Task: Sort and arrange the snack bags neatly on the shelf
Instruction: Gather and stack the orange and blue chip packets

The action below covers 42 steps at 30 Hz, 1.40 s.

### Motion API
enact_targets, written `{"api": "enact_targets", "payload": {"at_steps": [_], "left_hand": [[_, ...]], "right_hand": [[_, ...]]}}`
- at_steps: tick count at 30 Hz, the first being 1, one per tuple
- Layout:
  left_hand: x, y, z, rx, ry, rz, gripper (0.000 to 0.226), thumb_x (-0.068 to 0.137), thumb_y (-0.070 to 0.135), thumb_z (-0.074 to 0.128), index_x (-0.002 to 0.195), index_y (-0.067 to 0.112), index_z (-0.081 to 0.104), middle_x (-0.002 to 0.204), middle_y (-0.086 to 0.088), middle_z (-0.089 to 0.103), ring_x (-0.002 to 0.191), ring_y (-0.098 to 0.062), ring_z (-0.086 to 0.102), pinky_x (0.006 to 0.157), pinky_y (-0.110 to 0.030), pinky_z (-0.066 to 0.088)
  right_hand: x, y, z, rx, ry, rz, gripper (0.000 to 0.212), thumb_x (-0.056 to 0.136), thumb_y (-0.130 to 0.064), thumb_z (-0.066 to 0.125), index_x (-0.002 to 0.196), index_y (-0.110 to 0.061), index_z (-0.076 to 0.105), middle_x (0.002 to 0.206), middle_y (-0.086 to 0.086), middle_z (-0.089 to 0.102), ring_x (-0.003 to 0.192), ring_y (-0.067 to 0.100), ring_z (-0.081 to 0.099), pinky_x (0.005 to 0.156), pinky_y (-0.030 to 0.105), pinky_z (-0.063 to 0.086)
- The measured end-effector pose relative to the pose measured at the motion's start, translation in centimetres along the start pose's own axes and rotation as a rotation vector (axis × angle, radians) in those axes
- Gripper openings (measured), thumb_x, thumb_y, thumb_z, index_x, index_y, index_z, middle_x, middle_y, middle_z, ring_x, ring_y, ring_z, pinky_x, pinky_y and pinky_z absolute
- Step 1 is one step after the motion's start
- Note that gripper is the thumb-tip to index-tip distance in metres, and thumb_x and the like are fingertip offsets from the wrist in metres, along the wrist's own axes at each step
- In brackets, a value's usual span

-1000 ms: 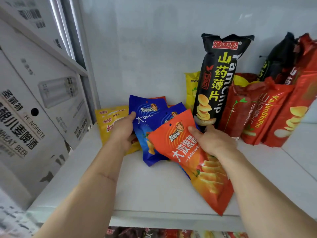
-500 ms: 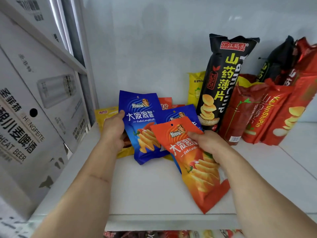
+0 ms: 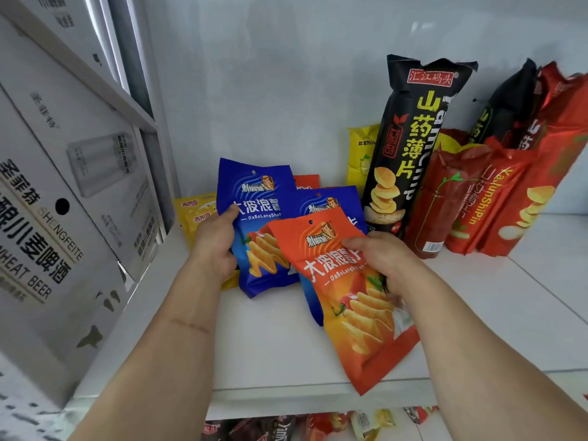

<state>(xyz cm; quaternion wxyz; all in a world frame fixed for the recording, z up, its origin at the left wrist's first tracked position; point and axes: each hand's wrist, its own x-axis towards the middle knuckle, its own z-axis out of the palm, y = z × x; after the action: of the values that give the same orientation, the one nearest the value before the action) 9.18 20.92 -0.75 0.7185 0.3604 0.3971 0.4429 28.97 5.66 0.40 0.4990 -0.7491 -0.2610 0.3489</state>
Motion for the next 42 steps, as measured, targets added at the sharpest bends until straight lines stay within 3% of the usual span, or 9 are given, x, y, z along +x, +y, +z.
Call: {"api": "enact_targets", "payload": {"at_steps": [5,13,16,20,27,31,35,37,42], "left_hand": [[-0.3,0.6,-0.2,0.003,0.011,0.047,0.01,0.101,0.026,0.058,0.1,0.017,0.06,0.096,-0.006,0.074,0.078,-0.02,0.073,0.068,-0.038,0.059],[-3.2,0.8,-1.0,0.006,0.045,0.066,0.026,0.099,0.03,0.061,0.119,0.014,0.059,0.107,-0.008,0.075,0.088,-0.024,0.074,0.072,-0.041,0.06],[-5.4,0.0,-0.3,0.001,0.024,0.081,0.017,0.1,0.027,0.059,0.112,0.014,0.059,0.104,-0.008,0.074,0.085,-0.023,0.074,0.07,-0.04,0.06],[-9.2,-2.2,1.8,0.03,-0.001,0.087,0.014,0.099,0.03,0.061,0.105,0.017,0.06,0.1,-0.005,0.076,0.085,-0.022,0.075,0.072,-0.041,0.061],[-16.7,-7.1,7.4,0.126,-0.127,0.074,0.01,0.1,0.025,0.059,0.094,0.016,0.058,0.085,-0.003,0.074,0.063,-0.017,0.072,0.06,-0.034,0.056],[-20.7,-11.3,10.8,0.212,-0.21,0.103,0.011,0.1,0.022,0.058,0.092,0.016,0.063,0.074,-0.001,0.077,0.058,-0.016,0.073,0.052,-0.03,0.057],[-23.7,-15.7,13.9,0.279,-0.31,0.034,0.019,0.1,0.028,0.058,0.102,0.011,0.065,0.087,-0.009,0.078,0.07,-0.024,0.075,0.07,-0.04,0.059],[-24.7,-17.4,15.9,0.303,-0.338,0.009,0.022,0.1,0.031,0.058,0.103,0.01,0.064,0.088,-0.01,0.078,0.074,-0.026,0.076,0.072,-0.042,0.059],[-25.7,-20.2,22.3,0.289,-0.399,-0.006,0.02,0.101,0.029,0.057,0.102,0.011,0.064,0.085,-0.008,0.079,0.07,-0.022,0.076,0.062,-0.035,0.058]], "right_hand": [[-1.6,0.0,0.2,0.103,-0.017,-0.016,0.023,0.083,-0.022,0.078,0.101,-0.013,0.067,0.084,0.008,0.078,0.074,0.026,0.075,0.064,0.036,0.06],[-4.8,0.7,-2.6,0.108,0.037,-0.04,0.024,0.082,-0.026,0.079,0.101,-0.016,0.068,0.084,0.008,0.078,0.079,0.029,0.075,0.08,0.047,0.061],[-6.4,1.3,-5.2,0.101,0.074,-0.045,0.025,0.082,-0.028,0.079,0.101,-0.016,0.068,0.083,0.007,0.078,0.077,0.029,0.076,0.078,0.048,0.061],[-9.2,2.7,-9.8,0.124,0.139,-0.061,0.023,0.082,-0.031,0.079,0.1,-0.021,0.07,0.083,0.004,0.078,0.075,0.025,0.076,0.076,0.042,0.061],[-14.0,6.5,-20.7,0.17,0.261,-0.03,0.024,0.085,-0.036,0.075,0.103,-0.022,0.07,0.085,0.004,0.078,0.078,0.027,0.076,0.086,0.051,0.058],[-16.3,8.2,-27.2,0.199,0.347,-0.027,0.022,0.086,-0.038,0.074,0.101,-0.022,0.068,0.08,0.004,0.078,0.073,0.026,0.076,0.082,0.049,0.059],[-17.5,9.8,-33.0,0.219,0.414,-0.023,0.019,0.087,-0.037,0.073,0.098,-0.022,0.066,0.075,0.004,0.076,0.064,0.022,0.075,0.065,0.037,0.059],[-17.5,10.5,-35.5,0.231,0.437,-0.008,0.02,0.087,-0.037,0.073,0.1,-0.023,0.066,0.077,0.004,0.076,0.062,0.022,0.075,0.061,0.034,0.058],[-15.4,12.0,-41.8,0.241,0.494,0.007,0.035,0.084,-0.043,0.074,0.111,-0.022,0.066,0.086,0.006,0.077,0.07,0.025,0.076,0.078,0.046,0.06]]}}
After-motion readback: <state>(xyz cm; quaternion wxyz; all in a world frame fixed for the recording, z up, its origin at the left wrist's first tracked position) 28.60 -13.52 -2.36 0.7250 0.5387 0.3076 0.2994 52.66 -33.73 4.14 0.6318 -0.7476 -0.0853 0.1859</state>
